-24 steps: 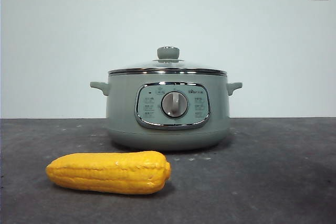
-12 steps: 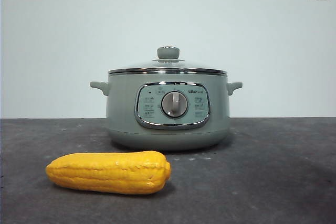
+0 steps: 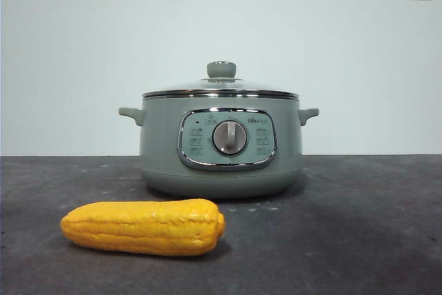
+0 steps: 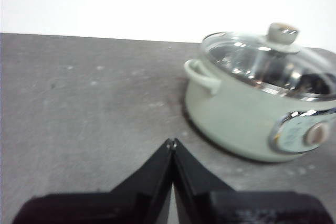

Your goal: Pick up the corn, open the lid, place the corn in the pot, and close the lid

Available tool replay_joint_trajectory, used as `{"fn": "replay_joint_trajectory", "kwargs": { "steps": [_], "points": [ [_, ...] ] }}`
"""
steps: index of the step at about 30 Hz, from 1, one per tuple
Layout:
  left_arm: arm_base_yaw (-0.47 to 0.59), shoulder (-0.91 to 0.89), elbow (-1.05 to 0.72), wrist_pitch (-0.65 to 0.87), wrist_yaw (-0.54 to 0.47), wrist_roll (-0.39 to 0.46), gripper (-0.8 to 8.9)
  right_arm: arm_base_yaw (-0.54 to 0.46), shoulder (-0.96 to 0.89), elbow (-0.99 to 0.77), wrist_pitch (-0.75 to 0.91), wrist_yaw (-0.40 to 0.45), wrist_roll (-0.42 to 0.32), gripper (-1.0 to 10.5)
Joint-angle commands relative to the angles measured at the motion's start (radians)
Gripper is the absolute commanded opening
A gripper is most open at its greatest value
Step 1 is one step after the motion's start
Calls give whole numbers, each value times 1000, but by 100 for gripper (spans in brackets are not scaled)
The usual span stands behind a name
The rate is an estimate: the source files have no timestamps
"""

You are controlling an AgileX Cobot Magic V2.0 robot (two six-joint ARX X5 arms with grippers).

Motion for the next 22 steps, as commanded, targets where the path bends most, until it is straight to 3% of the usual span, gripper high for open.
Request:
{"fn": "replay_joint_trajectory", "kwargs": {
  "steps": [1,8,15,22],
  "points": [
    [2,39,78,-24,32,-7,-7,0,66,84,-42,-59,5,-12],
    [2,177,312,-187,117,32,-7,0,277,360,-262,-181,-127,-12],
    [2,278,478,-338,209,77,-7,0,445,602,-531,-229,-284,-12],
    [2,334,553,-426,221,100,-5,2,512,688,-587,-265,-310,-11]
  ]
}}
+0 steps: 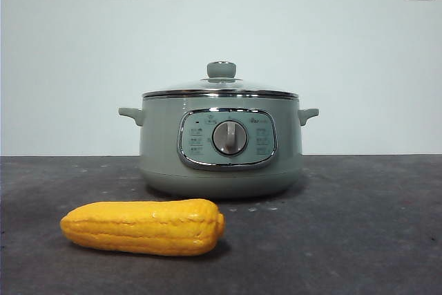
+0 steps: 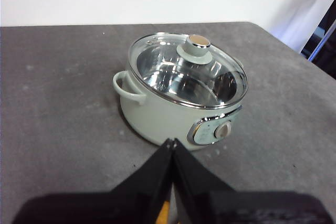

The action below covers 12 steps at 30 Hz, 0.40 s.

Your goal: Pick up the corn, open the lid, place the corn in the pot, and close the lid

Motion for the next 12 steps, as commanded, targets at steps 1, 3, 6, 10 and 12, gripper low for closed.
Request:
{"fn": "replay_joint_trajectory", "kwargs": {
  "steps": [1,3,6,10,12],
  "points": [
    [2,13,18,-18,16,20,-4,2,8,15,1,-9,-23,-3],
    [2,26,30,-26,41,22,2,2,13,18,2,-16,-23,6],
    [2,40,48,-25,60,22,129,2,13,18,2,-23,-22,76],
    [2,55,69,-26,60,19,594,2,13,18,2,-49,-14,525],
    [2,61,75,-29,60,19,634,2,13,18,2,-59,-11,680]
  ]
}}
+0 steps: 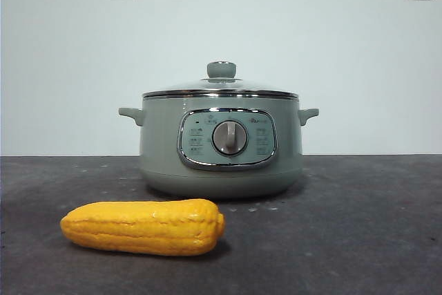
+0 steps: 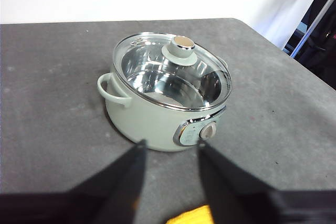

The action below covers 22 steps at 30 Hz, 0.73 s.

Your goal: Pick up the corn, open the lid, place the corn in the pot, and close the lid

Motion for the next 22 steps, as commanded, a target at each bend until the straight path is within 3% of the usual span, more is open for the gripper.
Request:
{"fn": "replay_joint_trajectory", "kwargs": {
  "steps": [1,7,12,18,22],
  "points": [
    [2,4,7,-1,4,11,634,1,0,3,2,-16,0,696],
    [2,16,7,-13,4,11,634,1,10,20,3,-87,0,693],
    [2,19,7,-16,4,11,634,37,62,52,5,-202,0,692],
    [2,19,7,-18,5,11,633,224,189,109,3,-231,-13,690],
    [2,20,7,-24,4,11,633,405,307,145,0,-175,-45,690]
  ]
}}
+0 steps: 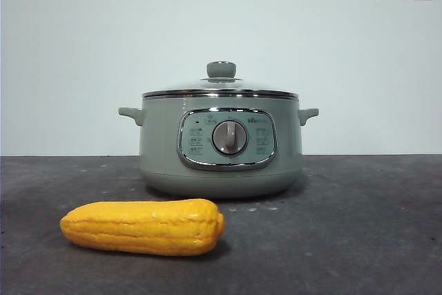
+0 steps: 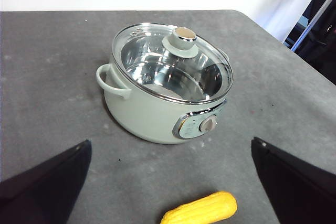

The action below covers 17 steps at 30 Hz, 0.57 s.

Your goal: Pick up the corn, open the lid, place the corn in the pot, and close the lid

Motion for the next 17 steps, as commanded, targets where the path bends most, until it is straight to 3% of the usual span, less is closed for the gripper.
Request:
{"fn": "replay_joint_trajectory", "kwargs": {
  "steps": [1,7,11,17],
  "points": [
    [2,0,3,3,3,8,633,133,80,19,0,44,-47,689],
    [2,0,3,4,1,8,633,377,304,45,4,231,-143,689],
    [2,3,3,4,-2,8,633,465,446,48,25,335,-203,689],
    [2,11,3,4,-2,9,633,540,617,49,96,432,-229,689]
  ]
}}
